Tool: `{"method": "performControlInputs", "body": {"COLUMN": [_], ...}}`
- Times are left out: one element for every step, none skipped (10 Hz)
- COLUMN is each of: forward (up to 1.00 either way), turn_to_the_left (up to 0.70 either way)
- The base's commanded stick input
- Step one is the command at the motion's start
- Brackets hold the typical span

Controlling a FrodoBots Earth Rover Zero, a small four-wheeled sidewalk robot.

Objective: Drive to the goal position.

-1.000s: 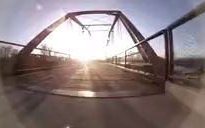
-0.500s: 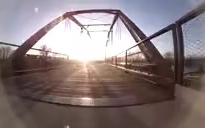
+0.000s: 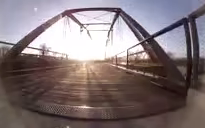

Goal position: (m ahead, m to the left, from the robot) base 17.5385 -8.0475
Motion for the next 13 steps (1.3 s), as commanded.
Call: {"method": "performControlInputs", "body": {"forward": [0.7, 0.7, 0.7, 0.7, 0.7, 0.7, 0.7, 0.7, 0.7, 0.7, 0.7, 0.7, 0.7], "turn_to_the_left": [0.0, 0.0, 0.0, 0.0, 0.0, 0.0, 0.0, 0.0, 0.0, 0.0, 0.0, 0.0, 0.0]}}
